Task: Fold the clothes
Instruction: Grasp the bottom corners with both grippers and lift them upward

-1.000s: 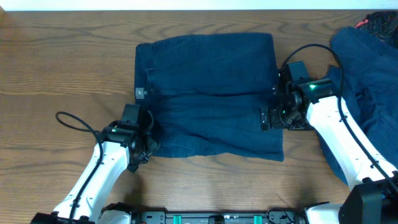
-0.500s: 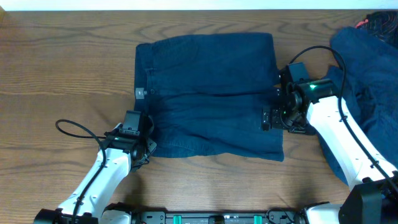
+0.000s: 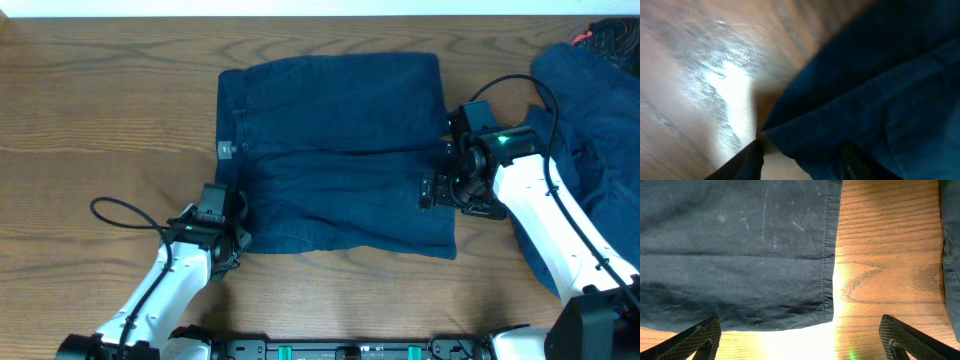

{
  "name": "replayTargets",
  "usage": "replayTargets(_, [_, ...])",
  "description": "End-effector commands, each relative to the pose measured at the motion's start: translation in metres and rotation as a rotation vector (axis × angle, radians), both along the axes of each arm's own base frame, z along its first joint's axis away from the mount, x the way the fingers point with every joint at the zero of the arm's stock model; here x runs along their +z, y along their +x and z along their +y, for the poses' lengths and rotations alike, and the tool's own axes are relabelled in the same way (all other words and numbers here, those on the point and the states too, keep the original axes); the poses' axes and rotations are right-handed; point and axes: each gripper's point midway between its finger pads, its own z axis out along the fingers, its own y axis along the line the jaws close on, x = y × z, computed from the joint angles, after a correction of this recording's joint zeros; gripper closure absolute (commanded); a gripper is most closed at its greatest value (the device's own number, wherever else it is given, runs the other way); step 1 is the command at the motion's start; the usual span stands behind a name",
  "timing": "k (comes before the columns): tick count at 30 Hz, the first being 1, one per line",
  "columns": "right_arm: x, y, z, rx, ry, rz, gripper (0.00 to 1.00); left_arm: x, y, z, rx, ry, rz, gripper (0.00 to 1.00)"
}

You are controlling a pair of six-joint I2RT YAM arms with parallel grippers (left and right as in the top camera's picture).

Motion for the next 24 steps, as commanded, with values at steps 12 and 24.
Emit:
replayTargets(12, [-0.002,-0.004,0.002,-0.013,0.002,0.014,0.01,-0.016,0.002,-0.006,-0.059,-0.031,-0.057,0.94])
replayTargets(24, [-0.011,-0.027,0.020,-0.181,0.051,0.102,0.01,-0.010,0.001,-0.005,-0.119,-0.016,-0.054,0.94])
